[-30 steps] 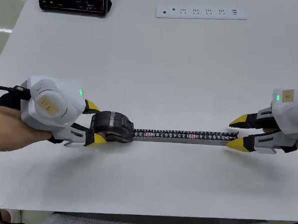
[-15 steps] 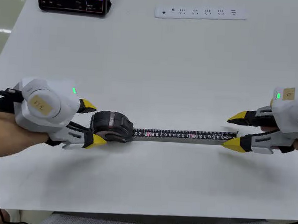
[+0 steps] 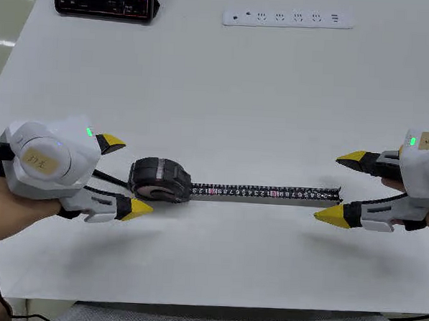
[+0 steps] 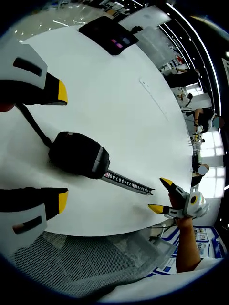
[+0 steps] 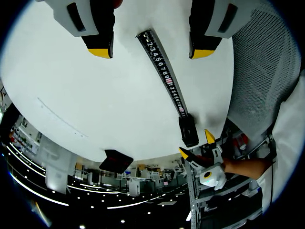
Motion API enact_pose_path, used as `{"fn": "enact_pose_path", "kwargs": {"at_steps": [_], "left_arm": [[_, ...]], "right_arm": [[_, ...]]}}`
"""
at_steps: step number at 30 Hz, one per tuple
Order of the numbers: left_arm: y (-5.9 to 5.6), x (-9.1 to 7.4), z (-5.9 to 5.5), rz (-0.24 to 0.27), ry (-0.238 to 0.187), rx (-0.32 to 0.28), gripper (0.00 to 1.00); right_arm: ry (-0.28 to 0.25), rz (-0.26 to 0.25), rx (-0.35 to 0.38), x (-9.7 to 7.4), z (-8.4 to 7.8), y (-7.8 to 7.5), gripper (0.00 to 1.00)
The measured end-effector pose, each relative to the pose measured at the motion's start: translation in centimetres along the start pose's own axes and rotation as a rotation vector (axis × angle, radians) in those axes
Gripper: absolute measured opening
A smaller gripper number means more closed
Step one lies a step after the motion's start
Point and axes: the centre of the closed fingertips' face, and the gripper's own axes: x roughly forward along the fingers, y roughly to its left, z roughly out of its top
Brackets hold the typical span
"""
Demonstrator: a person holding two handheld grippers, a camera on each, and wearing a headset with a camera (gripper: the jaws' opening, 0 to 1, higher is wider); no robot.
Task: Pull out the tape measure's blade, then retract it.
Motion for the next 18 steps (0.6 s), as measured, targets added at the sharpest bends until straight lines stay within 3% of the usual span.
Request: {"fn": "enact_pose_path", "kwargs": {"at_steps": [10, 13, 18], "left_arm": [[-0.4, -0.4, -0.4, 0.029, -0.018, -0.055, 0.76], [-0.5, -0.4, -0.7, 0.043, -0.023, -0.074, 0.78], [-0.4, -0.8, -0.5, 0.081, -0.072, -0.113, 0.8]], "right_arm": [[-0.027, -0.045, 0.014, -0.6, 0.4, 0.5, 0.77], [-0.061, -0.054, 0.014, -1.0, 0.8, 0.5, 0.79], [-0.071, -0.073, 0.02, -1.3, 0.8, 0.3, 0.82]]}}
